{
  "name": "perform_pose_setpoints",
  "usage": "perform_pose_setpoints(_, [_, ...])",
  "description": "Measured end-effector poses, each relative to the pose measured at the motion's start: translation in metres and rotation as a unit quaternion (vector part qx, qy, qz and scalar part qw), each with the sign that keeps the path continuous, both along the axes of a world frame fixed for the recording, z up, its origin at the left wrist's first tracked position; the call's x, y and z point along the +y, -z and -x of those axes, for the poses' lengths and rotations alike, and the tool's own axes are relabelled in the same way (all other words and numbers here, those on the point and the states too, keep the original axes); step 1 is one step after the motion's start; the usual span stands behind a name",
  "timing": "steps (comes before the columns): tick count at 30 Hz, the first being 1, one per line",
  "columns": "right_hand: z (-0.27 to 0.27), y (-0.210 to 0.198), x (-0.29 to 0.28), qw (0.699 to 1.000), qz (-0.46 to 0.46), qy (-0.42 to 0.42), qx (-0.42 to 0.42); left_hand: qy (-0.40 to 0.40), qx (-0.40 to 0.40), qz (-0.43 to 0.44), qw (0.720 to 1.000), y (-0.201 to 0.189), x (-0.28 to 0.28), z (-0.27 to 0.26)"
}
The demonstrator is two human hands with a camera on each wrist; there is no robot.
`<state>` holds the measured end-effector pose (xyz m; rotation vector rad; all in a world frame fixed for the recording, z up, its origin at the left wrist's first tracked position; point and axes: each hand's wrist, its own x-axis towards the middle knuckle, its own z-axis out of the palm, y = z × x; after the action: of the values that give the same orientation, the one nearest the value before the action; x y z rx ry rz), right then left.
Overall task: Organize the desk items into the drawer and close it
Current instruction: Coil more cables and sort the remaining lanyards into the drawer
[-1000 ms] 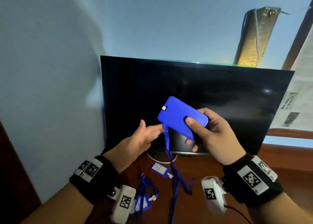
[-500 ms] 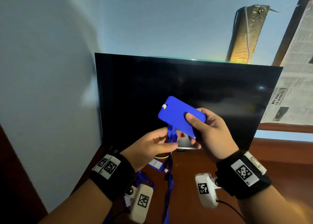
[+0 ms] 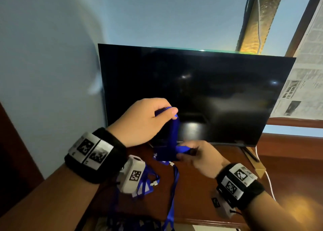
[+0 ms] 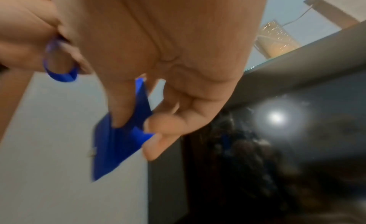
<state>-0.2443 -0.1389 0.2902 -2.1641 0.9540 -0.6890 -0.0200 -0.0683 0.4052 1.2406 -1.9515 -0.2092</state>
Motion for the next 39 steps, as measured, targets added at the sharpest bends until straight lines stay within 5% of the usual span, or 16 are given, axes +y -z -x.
perform_pose_setpoints(4, [-0.010, -0.014, 0.029, 0.988, -0.051, -0.100, -0.103, -0.123, -0.036, -0.049, 0.991, 0.032, -0.050, -0.036])
perform_pose_setpoints(8, [-0.007, -0.030, 0.032, 0.944, -0.061, -0.010, -0.325, -0.081, -0.028, -0.198, 0.976, 0.095, -0.050, -0.049])
perform_pose_setpoints(10, [-0.004, -0.027, 0.022, 0.926, -0.031, 0.082, -0.366, -0.046, -0.042, -0.248, 0.967, 0.116, -0.027, -0.038])
perform_pose_setpoints(13, [0.001, 0.003, 0.004, 0.942, 0.067, 0.197, -0.264, 0.009, -0.023, -0.254, 0.967, 0.123, 0.014, -0.017])
perform_pose_setpoints(15, [0.002, 0.030, 0.001, 0.968, 0.114, 0.201, -0.098, 0.026, -0.014, -0.239, 0.971, 0.118, 0.029, -0.011])
perform_pose_setpoints(17, [-0.002, 0.051, 0.007, 0.984, 0.087, 0.127, 0.089, 0.004, -0.030, -0.186, 0.982, 0.112, 0.030, -0.014])
perform_pose_setpoints(19, [-0.011, 0.066, 0.020, 0.986, 0.008, 0.010, 0.168, -0.037, -0.090, -0.117, 0.988, 0.106, 0.020, -0.024])
perform_pose_setpoints(21, [-0.019, 0.072, 0.034, 0.985, -0.082, -0.078, 0.131, -0.063, -0.130, -0.134, 0.980, 0.109, 0.008, -0.036])
perform_pose_setpoints(23, [-0.025, 0.069, 0.044, 0.980, -0.163, -0.111, 0.005, -0.078, -0.118, -0.207, 0.968, 0.128, -0.002, -0.052])
perform_pose_setpoints(26, [-0.033, 0.072, 0.044, 0.958, -0.197, -0.039, -0.205, -0.050, -0.036, -0.295, 0.953, 0.173, -0.003, -0.063])
perform_pose_setpoints(29, [-0.038, 0.087, 0.040, 0.936, -0.187, 0.061, -0.290, -0.042, 0.137, -0.314, 0.938, 0.201, 0.017, -0.050])
perform_pose_setpoints(33, [-0.045, 0.103, 0.046, 0.934, -0.183, 0.128, -0.280, -0.092, 0.242, -0.268, 0.928, 0.211, 0.039, -0.029])
perform_pose_setpoints(39, [-0.062, 0.117, 0.059, 0.952, -0.191, 0.147, -0.190, -0.187, 0.267, -0.258, 0.909, 0.224, 0.037, -0.020])
